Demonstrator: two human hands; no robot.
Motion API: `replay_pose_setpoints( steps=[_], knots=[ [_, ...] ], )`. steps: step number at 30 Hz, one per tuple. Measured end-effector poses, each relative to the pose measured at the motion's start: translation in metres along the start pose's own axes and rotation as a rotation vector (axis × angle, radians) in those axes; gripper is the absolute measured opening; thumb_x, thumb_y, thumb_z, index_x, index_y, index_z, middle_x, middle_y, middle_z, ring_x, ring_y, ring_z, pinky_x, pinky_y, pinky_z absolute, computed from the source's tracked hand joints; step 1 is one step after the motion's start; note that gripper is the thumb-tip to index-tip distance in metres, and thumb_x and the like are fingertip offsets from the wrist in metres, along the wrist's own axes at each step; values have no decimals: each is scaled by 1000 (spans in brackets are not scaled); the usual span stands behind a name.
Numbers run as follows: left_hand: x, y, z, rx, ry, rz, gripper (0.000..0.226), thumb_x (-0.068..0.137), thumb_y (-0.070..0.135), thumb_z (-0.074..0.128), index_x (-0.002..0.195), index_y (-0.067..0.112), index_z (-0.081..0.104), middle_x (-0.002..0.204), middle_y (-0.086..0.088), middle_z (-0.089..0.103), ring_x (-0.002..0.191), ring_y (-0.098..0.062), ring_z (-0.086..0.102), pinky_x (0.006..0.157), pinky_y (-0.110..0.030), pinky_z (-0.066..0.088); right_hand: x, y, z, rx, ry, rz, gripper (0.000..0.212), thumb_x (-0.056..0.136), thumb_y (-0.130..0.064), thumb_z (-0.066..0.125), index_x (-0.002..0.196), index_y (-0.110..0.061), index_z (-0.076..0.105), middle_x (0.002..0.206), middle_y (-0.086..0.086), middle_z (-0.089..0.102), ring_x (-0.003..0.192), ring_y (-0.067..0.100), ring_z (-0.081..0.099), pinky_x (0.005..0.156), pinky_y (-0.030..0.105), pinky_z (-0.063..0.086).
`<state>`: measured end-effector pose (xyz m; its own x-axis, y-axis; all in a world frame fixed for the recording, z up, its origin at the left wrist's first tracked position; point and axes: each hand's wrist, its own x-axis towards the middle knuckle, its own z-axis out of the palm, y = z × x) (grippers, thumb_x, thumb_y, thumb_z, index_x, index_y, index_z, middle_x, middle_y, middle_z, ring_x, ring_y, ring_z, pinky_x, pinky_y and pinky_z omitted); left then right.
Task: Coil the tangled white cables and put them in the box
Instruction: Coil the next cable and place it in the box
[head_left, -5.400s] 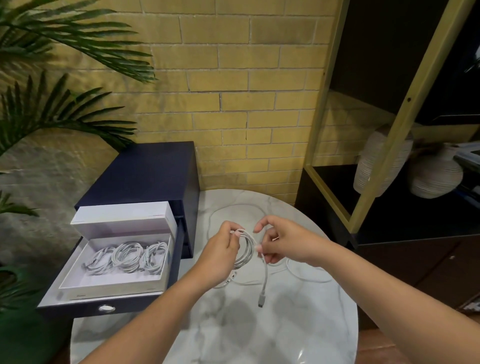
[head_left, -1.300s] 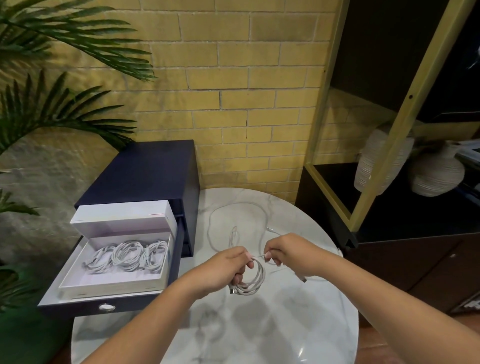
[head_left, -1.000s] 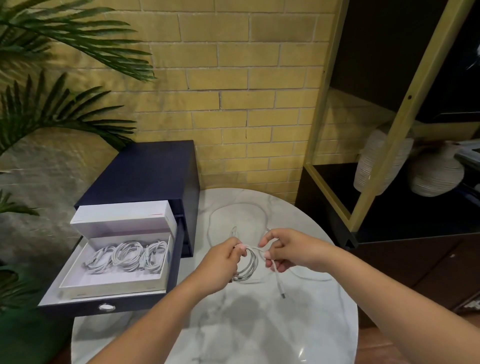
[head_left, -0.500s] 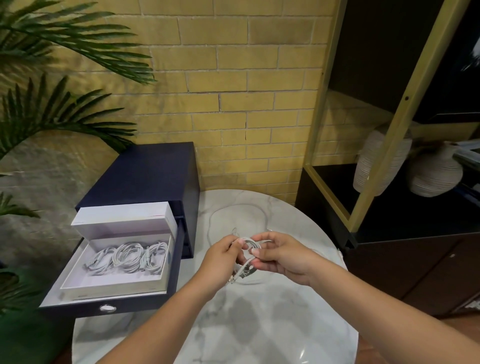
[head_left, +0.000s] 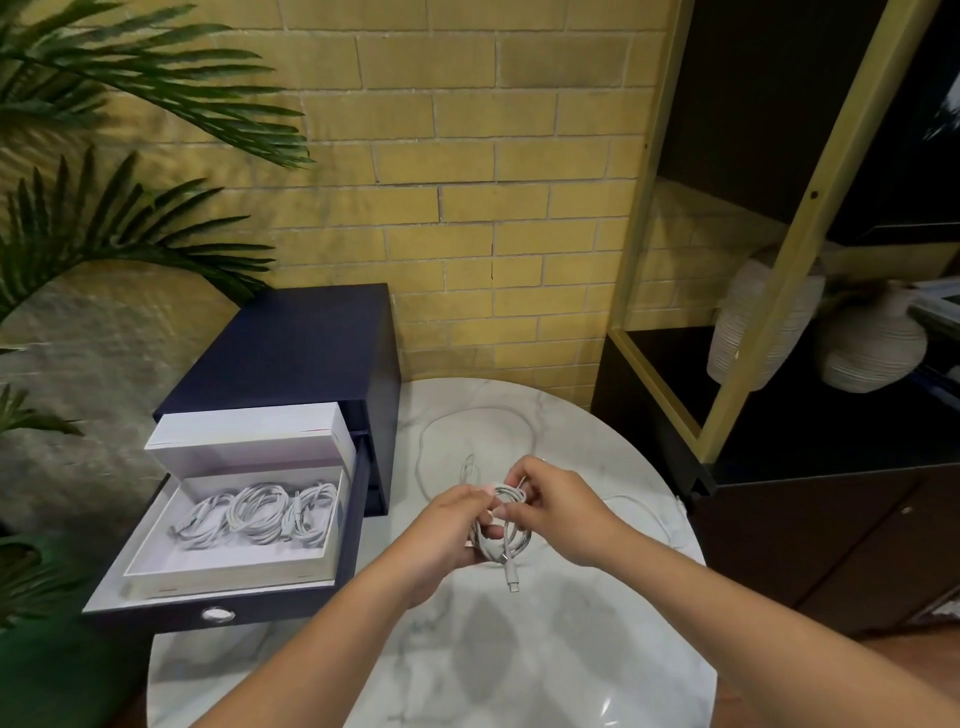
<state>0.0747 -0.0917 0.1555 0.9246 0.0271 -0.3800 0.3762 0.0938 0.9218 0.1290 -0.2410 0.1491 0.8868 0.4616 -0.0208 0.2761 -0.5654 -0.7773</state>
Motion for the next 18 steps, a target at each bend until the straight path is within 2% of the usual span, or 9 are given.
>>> replay_pose_setpoints(
  steps=[3, 6, 10, 11, 13, 15, 18],
  knots=[
    [-4, -2, -3, 95, -137, 4, 26, 90, 18, 64, 111, 5, 57, 88, -6, 58, 76, -12, 64, 72, -25, 56, 0, 0, 0, -88, 9, -26, 17, 86, -16, 66, 91, -23, 51, 83, 3, 64, 66, 16, 57, 60, 31, 49],
    [-6, -6, -7, 278, -251, 63, 58, 70, 14, 79, 120, 19, 51, 99, -5, 59, 87, -12, 65, 86, -29, 54, 1, 1, -1, -167, 24, -46, 18, 84, -11, 65, 93, -21, 52, 91, 0, 60, 75, 15, 58, 63, 28, 48],
    [-7, -9, -5, 381, -277, 123, 106, 65, 9, 86, 139, 45, 20, 125, 2, 54, 103, -11, 65, 86, -22, 53, 3, 4, -2, -146, 16, -21, 18, 86, -9, 60, 97, -21, 53, 94, 1, 60, 75, 15, 57, 61, 26, 47],
    [-7, -9, -4, 426, -265, 156, 110, 65, 13, 87, 141, 48, 16, 128, 1, 53, 104, -12, 65, 86, -23, 54, 3, 5, -1, -127, 12, -8, 17, 87, -10, 60, 97, -21, 53, 94, 2, 61, 74, 15, 57, 61, 26, 46],
    [-7, -8, -3, 424, -217, 211, 93, 72, 17, 83, 141, 45, 26, 127, -1, 51, 101, -13, 65, 87, -23, 54, 4, 7, -2, -97, 9, 16, 16, 88, -11, 60, 100, -20, 54, 94, 4, 62, 74, 16, 58, 62, 29, 48],
    [-9, -6, -1, 329, -204, 215, 67, 83, 14, 74, 137, 35, 41, 116, 0, 52, 86, -7, 65, 79, -21, 53, 3, 8, -4, -64, 2, 34, 16, 88, -12, 60, 102, -18, 56, 95, 6, 63, 75, 19, 60, 59, 31, 50],
    [-8, -3, 0, 277, -135, 200, 43, 92, 12, 61, 130, 30, 50, 107, 0, 58, 78, -6, 64, 71, -24, 54, 2, 11, -6, 52, -21, 52, 12, 88, -14, 64, 97, -17, 57, 92, 8, 62, 68, 17, 60, 52, 25, 50]
  ],
)
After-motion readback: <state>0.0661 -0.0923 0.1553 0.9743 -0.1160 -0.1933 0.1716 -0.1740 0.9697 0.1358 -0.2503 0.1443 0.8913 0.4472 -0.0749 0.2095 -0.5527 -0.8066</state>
